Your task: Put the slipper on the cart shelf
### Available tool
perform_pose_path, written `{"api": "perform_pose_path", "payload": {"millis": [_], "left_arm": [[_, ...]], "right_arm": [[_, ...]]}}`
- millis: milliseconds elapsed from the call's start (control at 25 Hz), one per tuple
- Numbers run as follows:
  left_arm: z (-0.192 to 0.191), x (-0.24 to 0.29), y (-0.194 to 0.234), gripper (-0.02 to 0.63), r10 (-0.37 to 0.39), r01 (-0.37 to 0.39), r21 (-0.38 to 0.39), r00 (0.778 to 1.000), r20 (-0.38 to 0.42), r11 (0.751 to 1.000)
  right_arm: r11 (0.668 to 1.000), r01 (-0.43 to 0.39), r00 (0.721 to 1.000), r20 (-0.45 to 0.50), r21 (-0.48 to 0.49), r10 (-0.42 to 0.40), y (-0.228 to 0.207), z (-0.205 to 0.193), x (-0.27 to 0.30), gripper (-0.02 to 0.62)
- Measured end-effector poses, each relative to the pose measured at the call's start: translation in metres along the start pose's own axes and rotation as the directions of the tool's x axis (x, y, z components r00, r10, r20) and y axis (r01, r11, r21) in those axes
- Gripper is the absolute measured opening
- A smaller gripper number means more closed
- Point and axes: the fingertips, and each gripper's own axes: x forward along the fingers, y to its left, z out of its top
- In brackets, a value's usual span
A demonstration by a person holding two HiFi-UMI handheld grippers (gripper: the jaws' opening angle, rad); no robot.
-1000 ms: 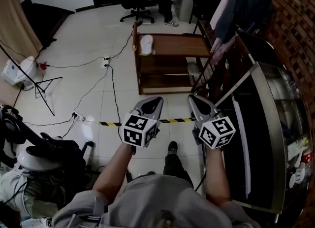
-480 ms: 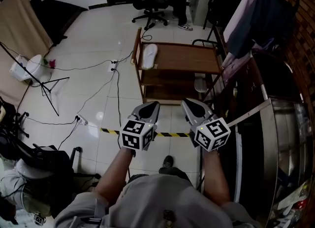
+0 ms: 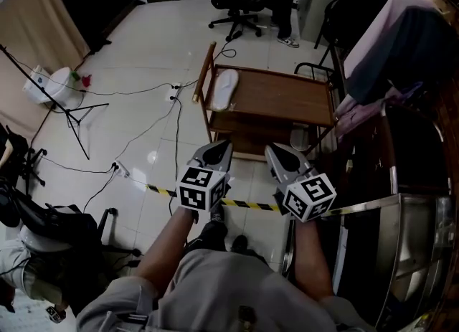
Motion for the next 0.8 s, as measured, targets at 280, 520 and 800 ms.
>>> {"api": "perform_pose_path", "payload": {"millis": [280,520,800], "left_arm": [[0.009,0.064,0.035,0.008,-0.029,0.029,-0.017,1.0,-0.005,0.999],[0.016,0.112,0.086,0.008,-0.037,0.036,-0.051,0.999,-0.018,0.998],[-0.003,0.154,0.135,0.008,-0.002,-0.002,-0.064,0.998,-0.07,0.998]], "right_arm": [[0.999,0.04,0.999,-0.034,-0.021,-0.04,-0.049,0.002,0.046,-0.002],[0.996,0.085,0.994,-0.073,-0.027,-0.086,-0.082,0.011,0.102,-0.002],[0.995,0.105,0.986,-0.132,0.004,-0.103,-0.1,-0.013,0.149,-0.002]]}}
